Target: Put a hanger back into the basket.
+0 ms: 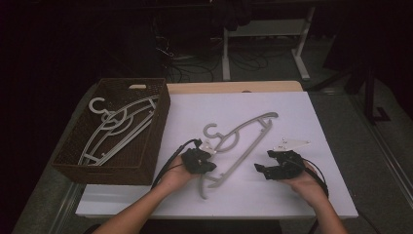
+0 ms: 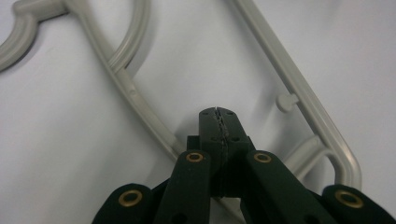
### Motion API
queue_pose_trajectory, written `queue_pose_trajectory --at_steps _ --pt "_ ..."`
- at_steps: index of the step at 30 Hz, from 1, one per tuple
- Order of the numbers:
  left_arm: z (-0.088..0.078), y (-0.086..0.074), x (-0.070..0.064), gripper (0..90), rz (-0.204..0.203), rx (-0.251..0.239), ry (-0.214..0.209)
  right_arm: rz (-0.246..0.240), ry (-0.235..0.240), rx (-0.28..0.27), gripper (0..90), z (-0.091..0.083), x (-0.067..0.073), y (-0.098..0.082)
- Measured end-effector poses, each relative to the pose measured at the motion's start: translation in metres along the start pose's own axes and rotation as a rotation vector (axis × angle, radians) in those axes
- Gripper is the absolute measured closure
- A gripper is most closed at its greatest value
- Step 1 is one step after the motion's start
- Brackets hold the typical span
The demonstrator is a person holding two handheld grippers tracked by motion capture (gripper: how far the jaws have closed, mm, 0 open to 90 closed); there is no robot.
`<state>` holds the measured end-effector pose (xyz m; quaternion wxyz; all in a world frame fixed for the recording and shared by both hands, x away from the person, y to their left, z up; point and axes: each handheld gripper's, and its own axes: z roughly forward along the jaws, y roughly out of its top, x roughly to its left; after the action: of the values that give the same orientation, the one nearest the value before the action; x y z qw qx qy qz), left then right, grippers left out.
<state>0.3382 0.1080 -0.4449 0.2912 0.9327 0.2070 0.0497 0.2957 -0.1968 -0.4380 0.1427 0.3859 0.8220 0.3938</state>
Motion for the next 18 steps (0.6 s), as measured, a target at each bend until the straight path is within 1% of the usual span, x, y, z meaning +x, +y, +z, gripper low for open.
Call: queue_pose_trajectory --at_steps 3,7,9,12,14,15,17,18 --pt "-0.008 -0.011 0.009 89.9 -0.031 0.002 0.023 -0.002 0.0 0.001 27.4 0.0 0.0 0.0" --pt "-0.019 -0.026 0.02 89.9 -0.065 0.005 0.073 0.0 -0.002 0.003 27.4 0.0 0.001 0.0" --pt "-0.022 -0.032 0.024 89.8 -0.092 -0.008 0.073 0.001 -0.002 0.003 27.5 0.0 0.0 0.0" --pt "-0.021 -0.031 0.022 89.7 -0.086 -0.013 0.088 0.0 -0.002 0.006 27.5 0.001 0.0 0.0" --pt "-0.021 -0.032 0.023 87.6 -0.107 -0.027 0.073 0.001 -0.002 0.006 27.5 0.001 0.0 -0.001" --pt "-0.022 -0.032 0.024 85.8 -0.112 -0.033 0.074 0.003 -0.003 0.007 27.5 0.001 0.001 -0.001" --pt "-0.026 -0.031 0.025 81.2 -0.136 -0.073 0.071 0.005 -0.002 0.005 27.6 0.0 0.001 -0.001" --pt "-0.029 -0.03 0.025 78.5 -0.148 -0.096 0.061 0.006 -0.002 0.005 27.7 0.0 0.001 -0.001"
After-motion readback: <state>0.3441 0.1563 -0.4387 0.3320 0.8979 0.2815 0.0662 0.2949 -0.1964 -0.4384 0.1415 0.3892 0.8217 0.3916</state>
